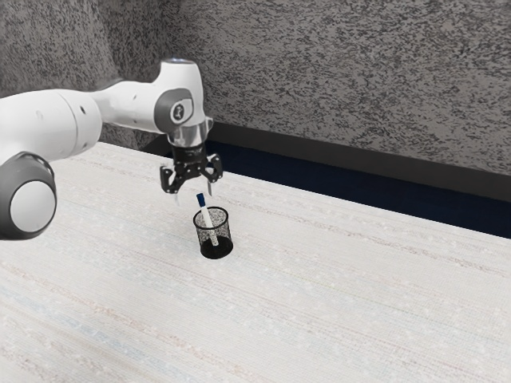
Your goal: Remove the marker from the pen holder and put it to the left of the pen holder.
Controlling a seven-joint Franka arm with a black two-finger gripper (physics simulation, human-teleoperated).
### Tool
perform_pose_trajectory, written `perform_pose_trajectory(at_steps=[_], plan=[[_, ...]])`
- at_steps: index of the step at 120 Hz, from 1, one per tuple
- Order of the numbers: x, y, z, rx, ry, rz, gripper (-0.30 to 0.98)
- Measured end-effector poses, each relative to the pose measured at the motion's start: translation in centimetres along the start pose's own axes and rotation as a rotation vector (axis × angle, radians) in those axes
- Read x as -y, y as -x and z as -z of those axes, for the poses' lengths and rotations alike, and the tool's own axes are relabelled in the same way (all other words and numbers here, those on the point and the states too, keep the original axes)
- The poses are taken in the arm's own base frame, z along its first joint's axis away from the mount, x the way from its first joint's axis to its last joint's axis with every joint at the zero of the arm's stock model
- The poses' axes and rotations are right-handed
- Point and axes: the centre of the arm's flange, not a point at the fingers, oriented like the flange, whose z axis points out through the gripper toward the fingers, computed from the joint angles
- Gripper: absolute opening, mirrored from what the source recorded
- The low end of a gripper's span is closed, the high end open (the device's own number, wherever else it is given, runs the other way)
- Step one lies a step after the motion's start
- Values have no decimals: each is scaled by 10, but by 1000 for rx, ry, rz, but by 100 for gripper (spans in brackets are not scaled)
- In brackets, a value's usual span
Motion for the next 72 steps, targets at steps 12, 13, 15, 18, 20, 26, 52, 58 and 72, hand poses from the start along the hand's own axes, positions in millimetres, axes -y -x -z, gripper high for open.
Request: perform_pose_trajectory(at_steps=[12,13,15,18,20,26,52,58,72], plan=[[-2,5,-5,9,-9,0,56],[-2,5,-5,9,-10,0,55],[-3,5,-6,11,-11,0,53],[-3,6,-7,12,-12,1,51],[-3,6,-7,13,-12,1,50],[-4,7,-8,15,-13,2,45],[-8,12,-10,15,-10,-1,24],[-8,12,-10,14,-10,-2,19],[-9,12,-6,10,-4,-3,6]])
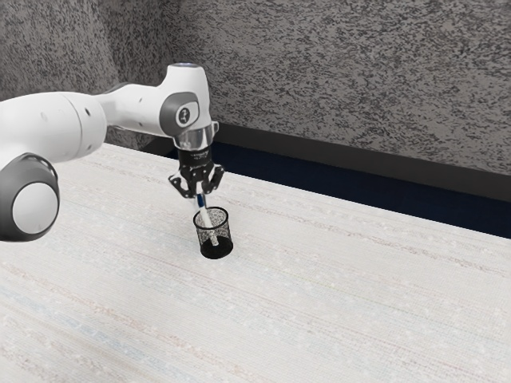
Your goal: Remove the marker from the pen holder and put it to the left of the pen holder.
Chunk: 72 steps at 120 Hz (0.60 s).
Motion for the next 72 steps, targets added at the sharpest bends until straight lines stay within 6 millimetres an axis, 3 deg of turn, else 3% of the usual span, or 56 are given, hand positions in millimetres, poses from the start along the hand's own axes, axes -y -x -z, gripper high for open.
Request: perform_pose_trajectory(at_steps=[20,32,44,59,72], plan=[[-1,2,4,-7,4,-9,-2],[-2,8,19,-21,17,-19,-4],[5,18,60,-54,56,-26,-6],[30,32,134,-109,121,-22,-8],[49,20,156,-119,136,8,-8]])
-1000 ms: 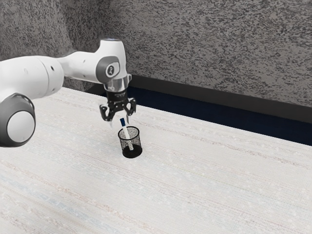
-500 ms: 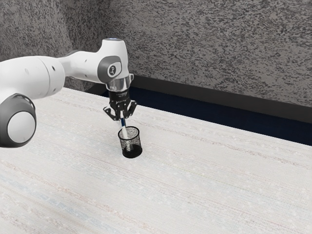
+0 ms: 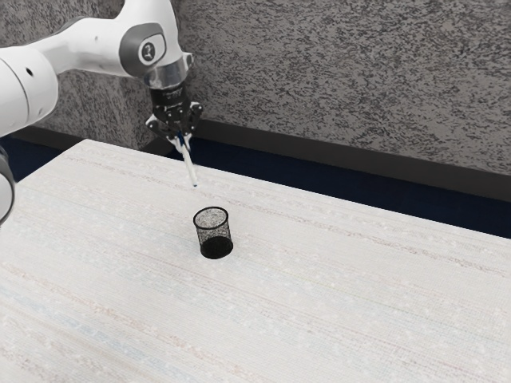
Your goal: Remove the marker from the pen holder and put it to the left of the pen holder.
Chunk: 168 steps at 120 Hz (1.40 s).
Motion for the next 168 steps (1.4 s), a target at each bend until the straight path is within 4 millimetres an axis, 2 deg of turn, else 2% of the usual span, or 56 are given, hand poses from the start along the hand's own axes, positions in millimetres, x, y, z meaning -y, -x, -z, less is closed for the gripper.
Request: perform_pose_trajectory(at_steps=[12,18,30,41,48,56,68,86,121,142,160,168], plan=[[30,-44,-6,33,7,71,-8],[37,-67,-20,57,9,97,-8],[46,-110,-61,96,2,142,-7],[70,-149,-82,124,14,191,-7],[75,-160,-92,134,19,201,-7],[76,-162,-98,167,31,203,-7],[91,-167,-117,318,54,246,-6],[99,-162,-151,498,53,270,-7],[113,-150,-201,778,53,324,-7],[113,-143,-215,846,42,334,-8],[113,-142,-217,862,38,337,-7],[112,-142,-217,864,46,342,7]])
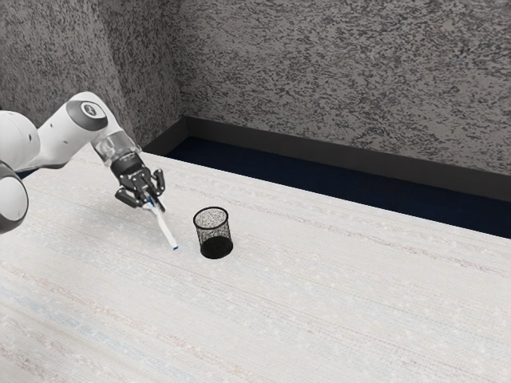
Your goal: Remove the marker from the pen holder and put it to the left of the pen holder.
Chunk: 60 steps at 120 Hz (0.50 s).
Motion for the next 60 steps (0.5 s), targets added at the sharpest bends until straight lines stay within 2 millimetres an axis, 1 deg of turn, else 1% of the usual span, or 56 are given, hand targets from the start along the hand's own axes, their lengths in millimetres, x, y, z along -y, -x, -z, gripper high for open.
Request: perform_pose_trajectory(at_steps=[14,20,28,32,36,40,44,46,48,51,53,55,57,60], plan=[[-2,-2,-3,7,19,5,32],[-3,-1,-2,4,27,3,40],[-4,4,5,-11,40,-5,47],[-3,15,16,-51,38,-17,50],[2,36,35,-120,30,-40,53],[14,70,56,-195,16,-73,55],[26,128,77,-301,-6,-145,57],[31,167,85,-371,-22,-202,58],[35,211,89,-444,-43,-269,59],[43,278,90,-560,-80,-372,60],[50,314,88,-625,-104,-429,61],[59,341,89,-679,-120,-476,61],[71,362,93,-726,-133,-512,62],[88,385,97,-783,-153,-555,62]])
